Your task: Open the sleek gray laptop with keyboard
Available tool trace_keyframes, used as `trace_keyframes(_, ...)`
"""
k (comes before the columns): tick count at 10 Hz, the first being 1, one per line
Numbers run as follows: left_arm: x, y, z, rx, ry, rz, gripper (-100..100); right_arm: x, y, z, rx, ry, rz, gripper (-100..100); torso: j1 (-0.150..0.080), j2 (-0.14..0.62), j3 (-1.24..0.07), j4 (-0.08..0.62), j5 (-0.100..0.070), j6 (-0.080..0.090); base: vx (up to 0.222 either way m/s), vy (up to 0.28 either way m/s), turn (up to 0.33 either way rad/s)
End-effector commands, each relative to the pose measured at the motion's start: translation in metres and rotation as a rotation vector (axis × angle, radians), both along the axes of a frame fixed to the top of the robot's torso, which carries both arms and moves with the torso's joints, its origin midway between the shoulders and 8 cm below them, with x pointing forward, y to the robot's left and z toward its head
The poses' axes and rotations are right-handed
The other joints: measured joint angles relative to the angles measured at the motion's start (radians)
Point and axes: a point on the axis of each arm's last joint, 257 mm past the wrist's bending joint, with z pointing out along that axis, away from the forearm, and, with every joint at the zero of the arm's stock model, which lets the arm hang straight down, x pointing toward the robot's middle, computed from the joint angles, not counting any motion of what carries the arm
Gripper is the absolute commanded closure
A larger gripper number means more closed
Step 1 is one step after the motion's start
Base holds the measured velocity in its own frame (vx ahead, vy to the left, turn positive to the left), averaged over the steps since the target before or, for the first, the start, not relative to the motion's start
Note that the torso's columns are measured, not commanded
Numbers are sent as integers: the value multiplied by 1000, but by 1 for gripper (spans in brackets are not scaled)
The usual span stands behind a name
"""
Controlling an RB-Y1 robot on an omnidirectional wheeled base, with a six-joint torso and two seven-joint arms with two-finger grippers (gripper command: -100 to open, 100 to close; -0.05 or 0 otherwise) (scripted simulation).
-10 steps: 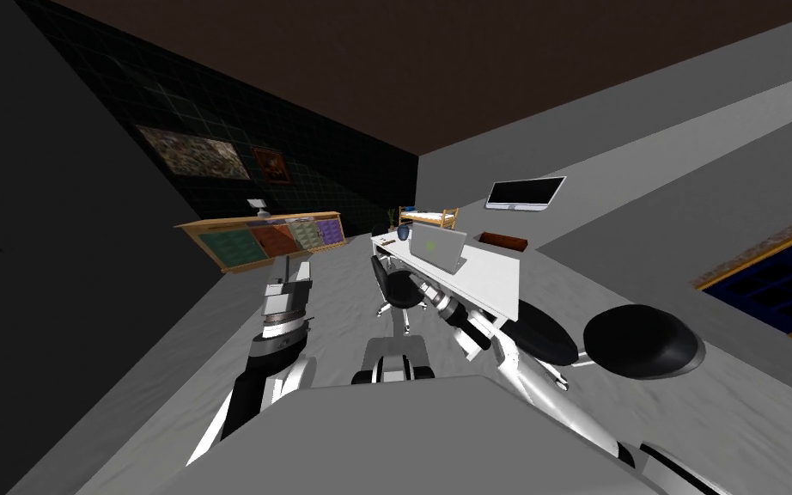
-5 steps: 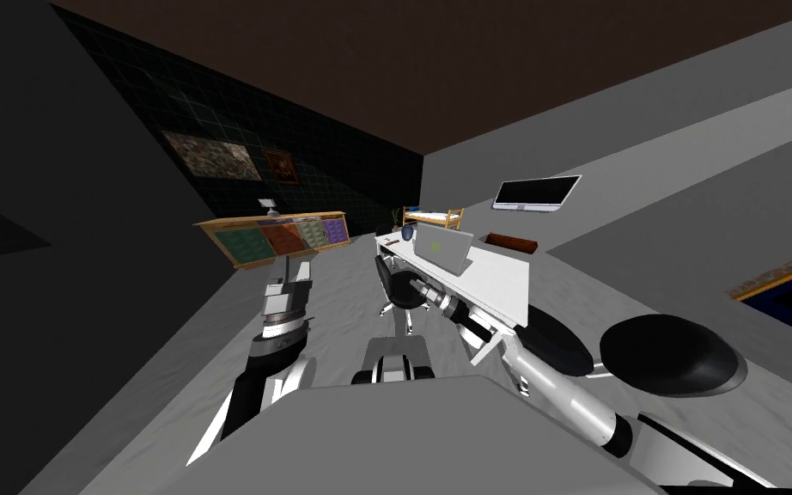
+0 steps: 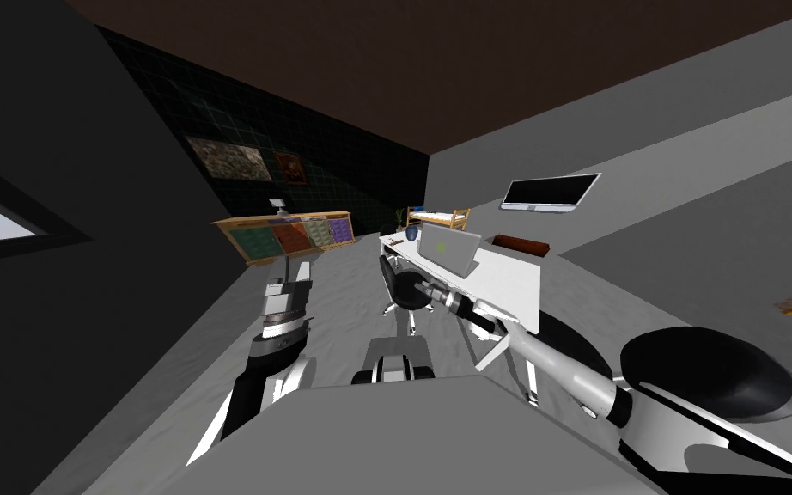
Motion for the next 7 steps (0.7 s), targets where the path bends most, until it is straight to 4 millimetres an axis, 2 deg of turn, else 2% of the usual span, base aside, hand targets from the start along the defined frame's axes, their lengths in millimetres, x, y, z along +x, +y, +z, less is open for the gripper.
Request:
trace_keyframes(1,0,0,0,0,0,0,0,13,-29,-18,-127,4,-12,-100,0,0,0,0,0,0,3,12,107)
trace_keyframes(4,0,0,0,0,0,0,0,24,-66,-31,-231,14,-41,-100,0,0,0,0,0,0,7,11,64)
trace_keyframes(5,0,0,0,0,0,0,0,33,-88,-35,-306,10,-53,-100,0,0,0,0,0,0,7,13,91)
trace_keyframes(6,0,0,0,0,0,0,0,35,-97,-38,-319,16,-66,-100,0,0,0,0,0,0,6,10,57)
trace_keyframes(7,0,0,0,0,0,0,0,43,-118,-37,-389,9,-77,-100,0,0,0,0,0,1,4,13,86)
